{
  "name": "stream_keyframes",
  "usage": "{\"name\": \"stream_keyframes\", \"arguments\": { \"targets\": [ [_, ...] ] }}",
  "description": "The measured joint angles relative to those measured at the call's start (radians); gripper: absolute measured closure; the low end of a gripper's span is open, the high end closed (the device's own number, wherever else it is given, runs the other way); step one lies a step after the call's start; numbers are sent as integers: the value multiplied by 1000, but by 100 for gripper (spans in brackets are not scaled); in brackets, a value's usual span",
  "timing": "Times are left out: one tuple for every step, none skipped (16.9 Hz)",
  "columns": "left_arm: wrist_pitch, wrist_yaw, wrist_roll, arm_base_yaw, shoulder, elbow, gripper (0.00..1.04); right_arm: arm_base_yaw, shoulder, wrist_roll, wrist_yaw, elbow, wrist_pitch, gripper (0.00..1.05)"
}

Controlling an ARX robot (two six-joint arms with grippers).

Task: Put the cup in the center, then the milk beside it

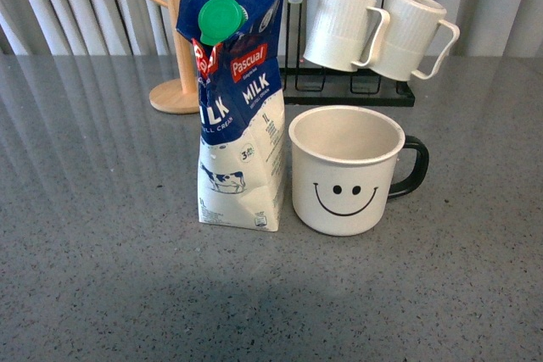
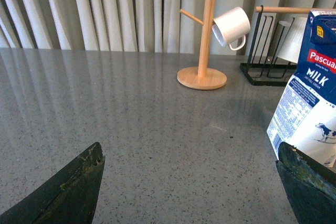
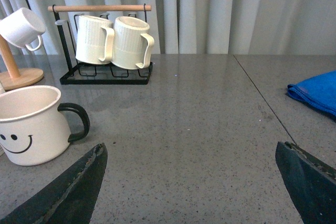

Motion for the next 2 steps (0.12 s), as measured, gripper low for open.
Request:
{"name": "stream_keyframes", "arguments": {
  "targets": [
    [0,0,0,0,0,0,7,0,0,0,0,0,0,7],
    [0,0,0,0,0,0,7,0,0,0,0,0,0,7]
  ]
}}
